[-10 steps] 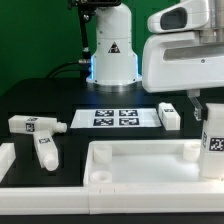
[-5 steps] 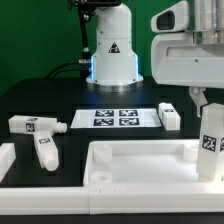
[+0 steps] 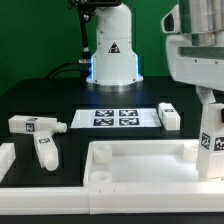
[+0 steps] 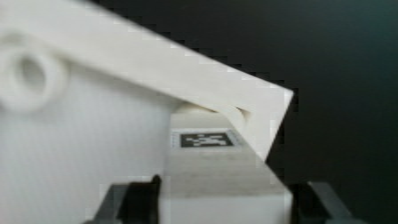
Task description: Assemble desk
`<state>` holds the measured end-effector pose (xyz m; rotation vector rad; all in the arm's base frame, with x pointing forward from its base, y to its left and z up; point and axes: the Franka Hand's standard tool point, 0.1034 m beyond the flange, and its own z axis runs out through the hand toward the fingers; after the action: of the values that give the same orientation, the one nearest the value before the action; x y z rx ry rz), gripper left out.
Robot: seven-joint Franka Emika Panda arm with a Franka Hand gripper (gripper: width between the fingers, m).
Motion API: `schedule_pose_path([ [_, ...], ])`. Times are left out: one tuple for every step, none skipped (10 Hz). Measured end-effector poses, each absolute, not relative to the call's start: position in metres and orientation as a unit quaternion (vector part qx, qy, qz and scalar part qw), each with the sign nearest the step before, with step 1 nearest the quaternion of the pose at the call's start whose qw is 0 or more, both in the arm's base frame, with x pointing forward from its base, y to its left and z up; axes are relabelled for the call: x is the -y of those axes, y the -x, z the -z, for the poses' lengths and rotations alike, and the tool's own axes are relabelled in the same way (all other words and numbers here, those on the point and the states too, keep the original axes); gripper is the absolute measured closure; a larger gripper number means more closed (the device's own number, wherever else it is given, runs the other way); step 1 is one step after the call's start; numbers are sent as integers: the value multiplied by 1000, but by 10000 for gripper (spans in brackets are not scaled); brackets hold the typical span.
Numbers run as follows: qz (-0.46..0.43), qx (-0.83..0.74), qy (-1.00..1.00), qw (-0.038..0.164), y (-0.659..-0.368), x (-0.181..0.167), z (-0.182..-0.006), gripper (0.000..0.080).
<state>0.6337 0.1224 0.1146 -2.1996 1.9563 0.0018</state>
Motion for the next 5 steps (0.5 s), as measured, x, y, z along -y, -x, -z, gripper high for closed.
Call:
schedule_pose_path([
  [1, -649, 754, 99, -634, -122, -115, 495],
  [2, -638, 764, 99, -634, -123, -114, 495],
  [4, -620, 778, 97, -633, -123, -114, 318],
  [14, -538, 837, 93, -633, -122, -114, 318],
  [24, -460, 883, 91, -635, -114, -114, 182],
])
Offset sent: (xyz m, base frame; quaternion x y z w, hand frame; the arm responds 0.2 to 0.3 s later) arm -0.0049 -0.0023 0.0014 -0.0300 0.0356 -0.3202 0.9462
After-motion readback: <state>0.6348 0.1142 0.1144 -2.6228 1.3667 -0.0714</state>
